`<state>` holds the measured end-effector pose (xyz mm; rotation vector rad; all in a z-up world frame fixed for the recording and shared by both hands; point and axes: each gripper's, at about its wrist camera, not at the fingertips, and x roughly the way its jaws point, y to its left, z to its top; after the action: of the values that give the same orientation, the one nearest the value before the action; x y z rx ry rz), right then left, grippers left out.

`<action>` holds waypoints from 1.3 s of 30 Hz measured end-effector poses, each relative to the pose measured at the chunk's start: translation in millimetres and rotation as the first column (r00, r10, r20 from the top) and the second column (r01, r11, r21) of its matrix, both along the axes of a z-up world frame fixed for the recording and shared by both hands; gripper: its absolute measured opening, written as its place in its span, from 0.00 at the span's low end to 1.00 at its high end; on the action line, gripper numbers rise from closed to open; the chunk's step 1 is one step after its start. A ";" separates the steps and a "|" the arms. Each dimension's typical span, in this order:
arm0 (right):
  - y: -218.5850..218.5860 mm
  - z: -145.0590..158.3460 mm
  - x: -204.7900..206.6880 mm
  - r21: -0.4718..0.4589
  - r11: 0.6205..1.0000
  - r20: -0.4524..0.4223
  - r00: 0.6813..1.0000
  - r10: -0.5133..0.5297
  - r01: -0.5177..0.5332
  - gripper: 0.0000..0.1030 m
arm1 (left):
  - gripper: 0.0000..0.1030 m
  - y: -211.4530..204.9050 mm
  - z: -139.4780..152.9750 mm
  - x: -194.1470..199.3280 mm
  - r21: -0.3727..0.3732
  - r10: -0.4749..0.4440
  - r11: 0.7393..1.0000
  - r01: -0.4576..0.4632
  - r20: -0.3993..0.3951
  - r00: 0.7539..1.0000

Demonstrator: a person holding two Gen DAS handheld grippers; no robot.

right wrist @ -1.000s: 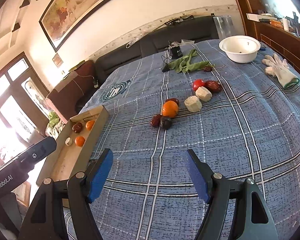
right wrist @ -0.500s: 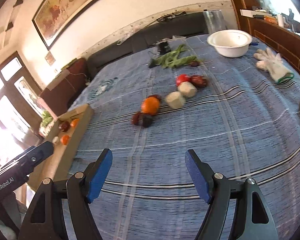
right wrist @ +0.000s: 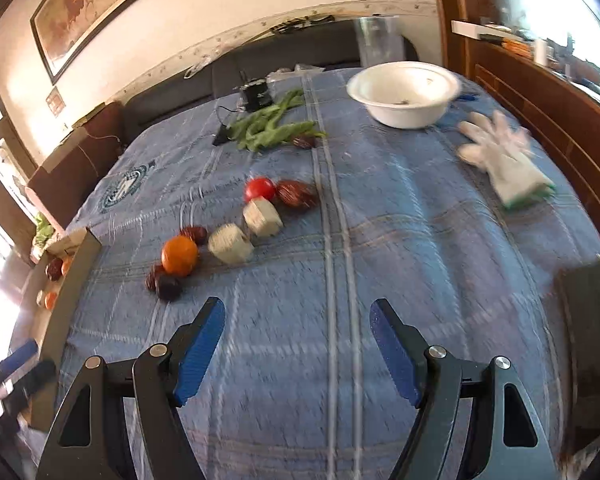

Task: Organize fruits
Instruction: 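Withdraw both tools from the tray back over the tablecloth, then grasp a round rice cake with the right tool while the left tool grasps an orange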

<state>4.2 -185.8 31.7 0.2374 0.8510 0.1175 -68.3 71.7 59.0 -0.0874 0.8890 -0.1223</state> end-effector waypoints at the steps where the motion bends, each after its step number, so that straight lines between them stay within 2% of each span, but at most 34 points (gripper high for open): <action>1: 4.9 0.3 10.7 -0.007 1.000 0.005 1.000 0.003 -0.003 0.77 | 0.86 -0.8 -0.8 0.9 -0.002 -0.003 1.000 0.003 -0.002 1.000; 5: 28.1 -2.5 44.0 -0.024 0.999 -0.001 0.999 0.035 -0.035 0.75 | 0.86 0.2 -3.7 4.5 0.001 0.006 1.000 -0.006 -0.013 1.000; 9: 53.9 -15.9 65.9 -0.092 0.994 -0.052 0.998 0.047 -0.052 0.61 | 0.86 1.7 -8.0 8.8 -0.002 0.004 1.000 -0.004 -0.028 1.000; 11: 61.7 -20.4 68.9 -0.086 0.994 -0.067 0.996 0.059 -0.065 0.61 | 0.86 -0.3 -9.9 10.8 0.002 -0.006 1.000 0.006 -0.031 0.999; 13: 67.4 -21.3 67.8 -0.096 0.993 -0.061 0.996 0.069 -0.074 0.57 | 0.86 -3.4 -11.6 14.1 0.004 -0.016 1.000 0.016 -0.037 0.999; 15: 66.7 -18.7 62.3 -0.081 0.992 -0.060 0.994 0.088 -0.093 0.45 | 0.86 -5.5 -12.9 17.1 -0.002 -0.025 1.000 0.025 -0.042 0.999; 18: 59.8 -8.7 46.2 -0.116 0.992 -0.024 0.998 0.056 -0.059 0.41 | 0.86 -6.8 -13.6 23.3 -0.021 -0.036 0.999 0.035 -0.049 0.998; 23: 35.5 -5.9 26.2 -0.185 0.982 0.004 0.999 -0.038 0.038 0.41 | 0.86 -21.6 -7.1 42.6 -0.011 -0.075 0.997 0.075 -0.014 0.997; 25: 15.9 -14.8 27.9 -0.140 0.987 -0.024 0.997 -0.078 0.074 0.41 | 0.86 -31.4 -5.5 51.6 0.004 -0.099 0.995 0.099 0.000 0.995; 27: -2.6 -20.6 31.1 -0.046 0.994 -0.045 0.994 -0.100 0.098 0.41 | 0.84 -41.3 -5.1 59.3 0.024 -0.123 0.992 0.123 0.017 0.992; 28: -11.1 -20.2 31.4 0.034 0.995 -0.034 0.996 -0.088 0.089 0.41 | 0.79 -47.2 -5.6 63.7 0.039 -0.140 0.990 0.139 0.027 0.990; 31: -15.7 -13.9 34.0 0.156 0.988 0.019 1.000 -0.022 0.019 0.41 | 0.67 -55.0 -8.3 70.2 0.066 -0.162 0.985 0.160 0.030 0.986; 34: 1.7 -12.9 41.2 0.176 0.983 0.038 0.998 0.050 -0.056 0.41 | 0.66 -52.6 -15.0 74.7 0.055 -0.160 0.986 0.159 0.015 0.987; 39: 41.8 -27.5 62.9 0.095 0.986 -0.021 0.990 0.138 -0.135 0.43 | 0.66 -40.2 -26.2 76.3 0.037 -0.129 0.991 0.130 -0.026 0.991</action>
<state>67.1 -144.0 4.2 0.2687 0.8904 0.2832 8.0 31.5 32.7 0.0054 0.9204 -0.2251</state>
